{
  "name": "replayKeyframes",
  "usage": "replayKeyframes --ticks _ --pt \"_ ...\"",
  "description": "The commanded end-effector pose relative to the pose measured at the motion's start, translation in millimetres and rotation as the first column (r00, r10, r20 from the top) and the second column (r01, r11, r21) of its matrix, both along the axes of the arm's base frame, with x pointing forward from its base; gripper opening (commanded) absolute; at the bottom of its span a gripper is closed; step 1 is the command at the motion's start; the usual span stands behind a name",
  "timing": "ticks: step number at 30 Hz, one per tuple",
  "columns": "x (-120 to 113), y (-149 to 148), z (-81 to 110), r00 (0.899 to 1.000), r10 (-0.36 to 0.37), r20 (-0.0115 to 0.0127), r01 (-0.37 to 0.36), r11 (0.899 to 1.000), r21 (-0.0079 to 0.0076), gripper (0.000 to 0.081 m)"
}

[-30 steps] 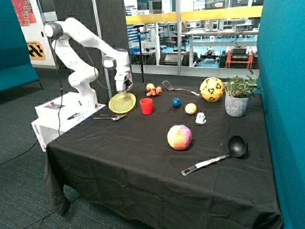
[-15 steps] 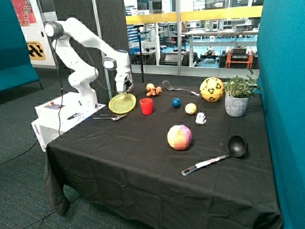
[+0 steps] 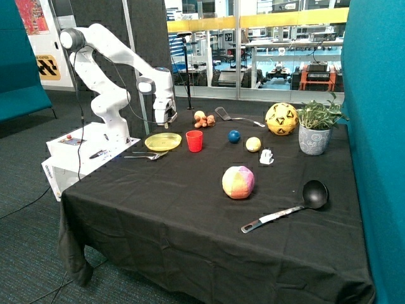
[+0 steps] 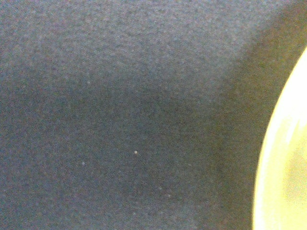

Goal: Set the table

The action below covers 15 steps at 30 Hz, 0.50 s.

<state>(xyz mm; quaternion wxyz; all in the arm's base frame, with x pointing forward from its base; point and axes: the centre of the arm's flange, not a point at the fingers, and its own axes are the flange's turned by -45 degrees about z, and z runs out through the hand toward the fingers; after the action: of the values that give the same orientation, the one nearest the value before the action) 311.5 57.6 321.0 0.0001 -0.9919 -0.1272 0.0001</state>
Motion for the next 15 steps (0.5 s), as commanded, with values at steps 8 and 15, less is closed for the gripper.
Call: replayKeyframes --ticks 8,15 --pt "-1 6 -8.0 1.000 -0.006 0.0002 0.006 1.000 -0.0002 0.0361" --pt "2 -2 3.4 1.000 -0.013 0.0002 0.013 1.000 -0.0002 0.0341"
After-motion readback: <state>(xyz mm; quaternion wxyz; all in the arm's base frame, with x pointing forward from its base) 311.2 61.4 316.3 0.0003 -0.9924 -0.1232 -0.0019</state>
